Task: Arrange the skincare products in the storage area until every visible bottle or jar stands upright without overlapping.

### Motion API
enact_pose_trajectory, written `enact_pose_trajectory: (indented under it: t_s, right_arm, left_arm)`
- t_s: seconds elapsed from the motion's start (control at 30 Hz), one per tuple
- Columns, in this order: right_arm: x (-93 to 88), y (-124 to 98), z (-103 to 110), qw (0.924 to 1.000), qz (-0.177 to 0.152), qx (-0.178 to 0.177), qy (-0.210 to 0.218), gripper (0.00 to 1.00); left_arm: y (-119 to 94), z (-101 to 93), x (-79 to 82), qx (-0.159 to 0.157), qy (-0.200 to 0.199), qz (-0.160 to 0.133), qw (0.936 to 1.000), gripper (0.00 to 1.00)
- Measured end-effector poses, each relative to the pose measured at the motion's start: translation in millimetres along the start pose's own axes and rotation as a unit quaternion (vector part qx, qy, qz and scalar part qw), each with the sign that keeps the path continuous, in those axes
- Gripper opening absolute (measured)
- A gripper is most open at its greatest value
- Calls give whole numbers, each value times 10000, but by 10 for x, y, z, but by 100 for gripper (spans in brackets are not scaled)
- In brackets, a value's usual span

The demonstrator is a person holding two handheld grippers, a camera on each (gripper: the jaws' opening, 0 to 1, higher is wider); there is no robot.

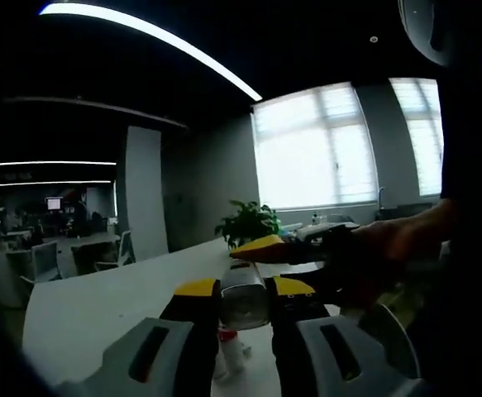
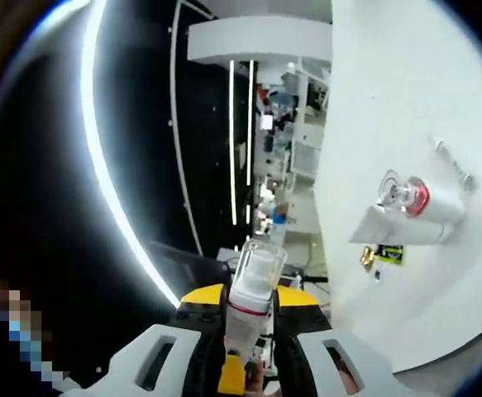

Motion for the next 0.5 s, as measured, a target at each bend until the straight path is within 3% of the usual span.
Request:
enact_pose_trajectory:
  t_s: [0.2,0.4,0.5]
  right_arm:
    - [27,1,57,9995,74,99,-282,12]
    - [119,8,148,9980,-9,321,-545,11]
    - [118,4,243,9923,190,633,-1050,11]
  left_arm:
    - [0,2,-14,-68,-63,31,10000,19]
    - [-24,9,45,-202,-404,-169,9988,21]
    - [-34,11,47,-316,-652,-204,9972,23]
Point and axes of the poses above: the point that each gripper's makers call its tool centre point, and the gripper's own axes: y roughly forward along the fingers, z roughly to its left, x roughly out of its top, the point moved 3 cm from there along -y, roughly backward along the fingers, and after that the axes turned 2 degrees about -y, right-handed, at the moved point
